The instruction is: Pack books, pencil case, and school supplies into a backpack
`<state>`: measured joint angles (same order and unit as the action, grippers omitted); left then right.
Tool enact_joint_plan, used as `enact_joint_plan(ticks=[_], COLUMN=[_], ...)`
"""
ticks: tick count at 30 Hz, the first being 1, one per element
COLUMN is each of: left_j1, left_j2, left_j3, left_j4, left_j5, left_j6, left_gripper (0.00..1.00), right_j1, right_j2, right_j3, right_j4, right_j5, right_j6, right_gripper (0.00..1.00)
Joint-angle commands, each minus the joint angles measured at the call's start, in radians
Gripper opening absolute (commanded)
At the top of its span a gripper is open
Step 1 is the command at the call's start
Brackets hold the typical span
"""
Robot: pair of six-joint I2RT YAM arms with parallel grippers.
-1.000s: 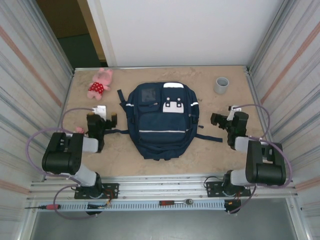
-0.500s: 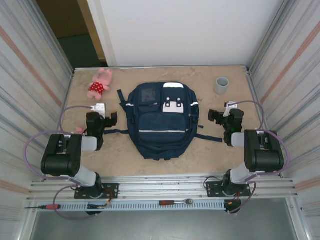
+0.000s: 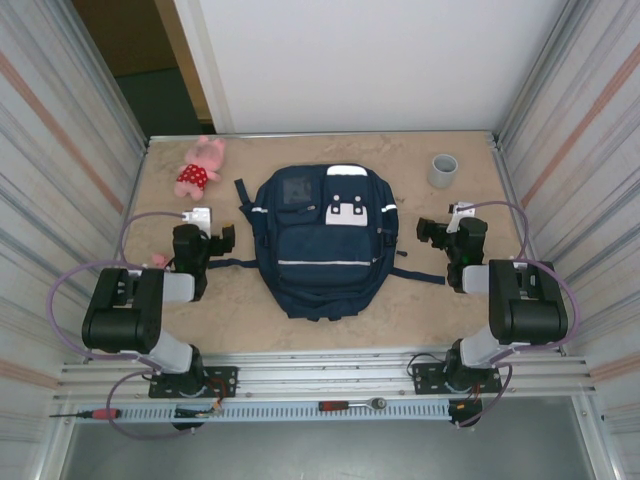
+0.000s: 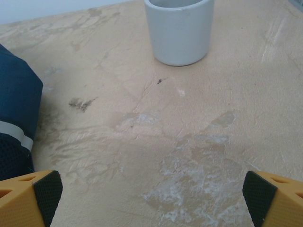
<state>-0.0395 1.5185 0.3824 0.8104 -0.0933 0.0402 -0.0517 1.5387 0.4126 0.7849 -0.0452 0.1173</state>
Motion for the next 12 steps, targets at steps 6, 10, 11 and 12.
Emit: enact_joint_plan(ticks=[6, 10, 11, 12], left_j1=[-0.001, 0.003, 0.003, 0.003], left_j2=[-0.004, -0.005, -0.005, -0.007], left_j3=[0.019, 0.018, 0.016, 0.016], left_j4=[0.002, 0.004, 0.007, 0.004], left_j5=[0.005, 0.01, 0.007, 0.01], left_j6=[0.008, 0.006, 0.007, 0.006], left_gripper=[0.99, 0.99, 0.99, 0.99], right_j1=[0.005, 0.004, 0.003, -0.003], right_j2=[0.006, 0.006, 0.005, 0.007], right_j3=[-0.005, -0.004, -0.004, -0.003], right_j4=[0.02, 0.019, 0.019, 0.017], right_j5=[0.017, 0.016, 0.013, 0.002], right_j6=[-0.033, -0.033, -0.032, -0.027], right_gripper=[0.99, 0.99, 0.99, 0.99])
